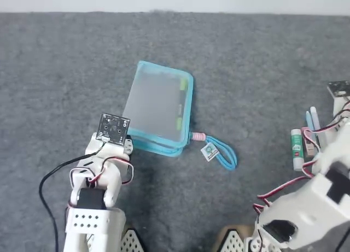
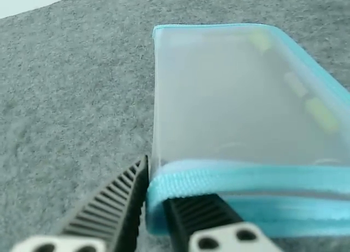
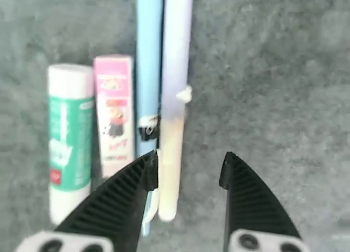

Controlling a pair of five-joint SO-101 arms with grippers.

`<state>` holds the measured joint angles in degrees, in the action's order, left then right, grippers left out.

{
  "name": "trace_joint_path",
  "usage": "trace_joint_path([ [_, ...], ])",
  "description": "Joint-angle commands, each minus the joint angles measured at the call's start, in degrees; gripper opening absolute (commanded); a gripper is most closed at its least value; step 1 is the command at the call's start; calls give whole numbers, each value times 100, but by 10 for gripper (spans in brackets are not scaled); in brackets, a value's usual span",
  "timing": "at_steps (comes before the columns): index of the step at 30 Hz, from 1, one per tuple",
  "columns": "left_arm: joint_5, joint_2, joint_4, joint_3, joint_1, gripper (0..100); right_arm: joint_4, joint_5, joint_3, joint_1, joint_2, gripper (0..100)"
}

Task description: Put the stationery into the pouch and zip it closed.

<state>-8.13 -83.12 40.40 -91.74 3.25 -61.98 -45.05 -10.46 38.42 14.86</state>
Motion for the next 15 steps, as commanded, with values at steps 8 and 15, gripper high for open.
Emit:
trace_joint_path([
  [8,18,-88,-211,75,-18,13,207,0,756,251,1015,169],
  [15,18,-88,-211,75,-18,13,-163,-352,633,602,1226,46],
])
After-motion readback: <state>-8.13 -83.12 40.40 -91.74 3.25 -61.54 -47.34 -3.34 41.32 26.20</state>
